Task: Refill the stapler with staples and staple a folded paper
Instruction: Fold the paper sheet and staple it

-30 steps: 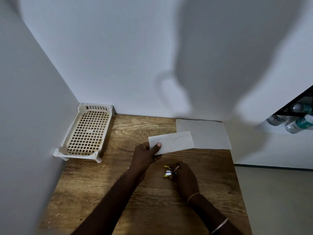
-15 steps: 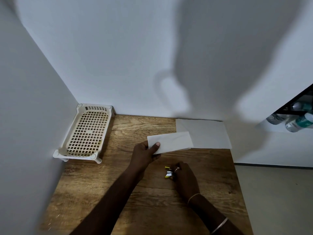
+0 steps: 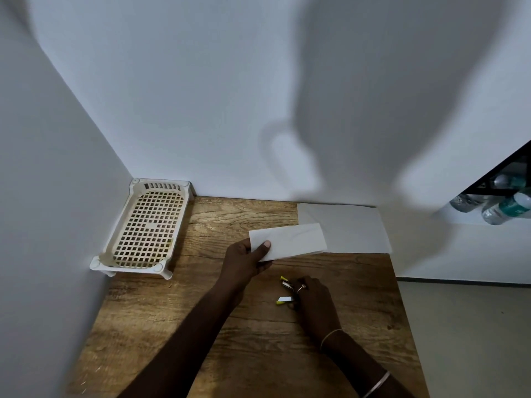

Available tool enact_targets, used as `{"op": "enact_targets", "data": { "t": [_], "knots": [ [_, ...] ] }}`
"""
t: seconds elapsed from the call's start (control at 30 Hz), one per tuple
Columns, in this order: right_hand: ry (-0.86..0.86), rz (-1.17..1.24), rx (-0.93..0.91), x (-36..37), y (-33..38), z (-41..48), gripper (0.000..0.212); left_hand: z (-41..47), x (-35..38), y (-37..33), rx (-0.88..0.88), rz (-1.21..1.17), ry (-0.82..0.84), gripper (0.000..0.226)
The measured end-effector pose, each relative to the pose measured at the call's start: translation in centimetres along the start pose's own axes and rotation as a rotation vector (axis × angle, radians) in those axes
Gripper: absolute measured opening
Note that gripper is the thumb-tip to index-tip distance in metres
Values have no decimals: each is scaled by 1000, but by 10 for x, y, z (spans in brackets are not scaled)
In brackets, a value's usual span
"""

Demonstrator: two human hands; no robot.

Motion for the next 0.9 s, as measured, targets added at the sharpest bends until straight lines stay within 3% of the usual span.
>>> {"op": "enact_targets", "data": {
  "t": [0.23, 0.37, 0.43, 0.53, 0.67, 0.73, 0.9],
  "knots": [
    [-14, -18, -4, 1, 0, -1, 58, -2, -1, -2, 0, -15, 4, 29],
    [-106, 62, 9, -16, -3, -5, 58, -1, -4, -4, 3, -15, -3, 30],
    [-173, 201, 78, -36, -11, -4, 44, 0, -6, -6, 10, -13, 0, 31],
    [-285, 716, 317, -69, -34, 0, 16, 2, -7, -8, 17, -20, 4, 32],
    [-170, 1423, 655, -73, -41, 19, 50, 9, -11, -11, 19, -34, 3, 31],
    [-125, 1519, 653, -78, -39, 30, 58, 13, -14, -12, 21, -34, -3, 31],
    [-144, 1343, 583, -80, -42, 47, 33, 23, -23, -10, -17, -10, -13, 31]
  ]
}}
Point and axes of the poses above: each hand's wrist, its own z-axis towards the middle knuckle, its own x-axis out of the palm, y = z × x, the point moved 9 cm from there along z, towards the middle knuckle, and after that the axes turned 15 degrees about -z, right-handed, at the moved point
